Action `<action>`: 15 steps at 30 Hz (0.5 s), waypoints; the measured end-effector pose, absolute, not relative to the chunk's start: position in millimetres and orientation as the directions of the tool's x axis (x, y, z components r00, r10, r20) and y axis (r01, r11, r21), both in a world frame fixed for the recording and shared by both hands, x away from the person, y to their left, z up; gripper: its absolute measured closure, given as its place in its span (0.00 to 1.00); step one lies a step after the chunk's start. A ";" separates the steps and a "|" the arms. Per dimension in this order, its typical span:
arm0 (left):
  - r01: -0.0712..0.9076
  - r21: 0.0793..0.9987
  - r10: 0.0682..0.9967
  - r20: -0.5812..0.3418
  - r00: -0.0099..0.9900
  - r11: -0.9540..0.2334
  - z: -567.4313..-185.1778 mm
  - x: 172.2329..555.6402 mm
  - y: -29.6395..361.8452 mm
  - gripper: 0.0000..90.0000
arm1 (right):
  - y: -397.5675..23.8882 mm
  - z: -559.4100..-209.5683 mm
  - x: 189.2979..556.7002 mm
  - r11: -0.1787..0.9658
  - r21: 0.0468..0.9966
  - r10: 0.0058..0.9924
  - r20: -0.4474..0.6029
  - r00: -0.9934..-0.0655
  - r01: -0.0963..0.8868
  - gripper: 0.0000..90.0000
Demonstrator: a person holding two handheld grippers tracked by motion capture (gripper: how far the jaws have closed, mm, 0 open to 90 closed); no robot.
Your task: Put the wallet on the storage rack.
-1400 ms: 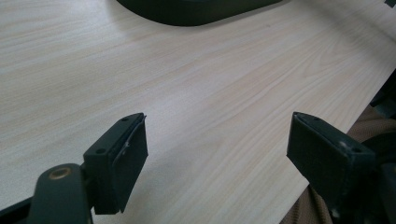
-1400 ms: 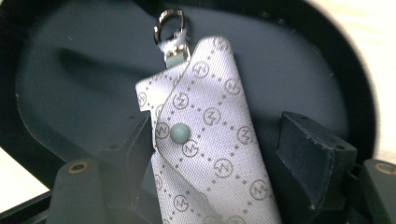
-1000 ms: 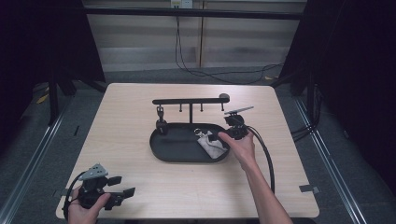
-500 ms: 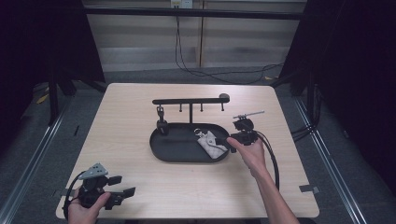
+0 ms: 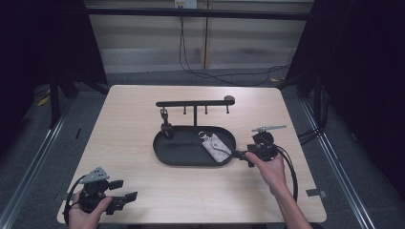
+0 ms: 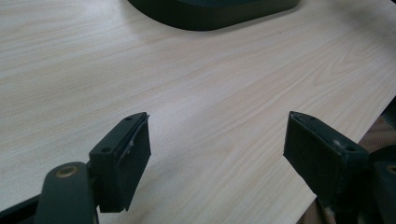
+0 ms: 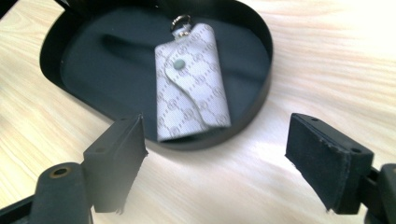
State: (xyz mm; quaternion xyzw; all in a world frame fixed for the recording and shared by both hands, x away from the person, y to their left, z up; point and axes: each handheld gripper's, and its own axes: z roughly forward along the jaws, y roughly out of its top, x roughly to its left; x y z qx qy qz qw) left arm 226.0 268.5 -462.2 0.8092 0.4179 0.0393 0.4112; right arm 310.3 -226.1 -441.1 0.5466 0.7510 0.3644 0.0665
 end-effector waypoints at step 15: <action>0.649 0.696 0.713 -0.283 0.641 -0.307 -462.8 225.9 267.7 0.25 | -259.9 -451.7 258.3 0.112 0.658 0.895 0.258 -0.363 0.745 0.24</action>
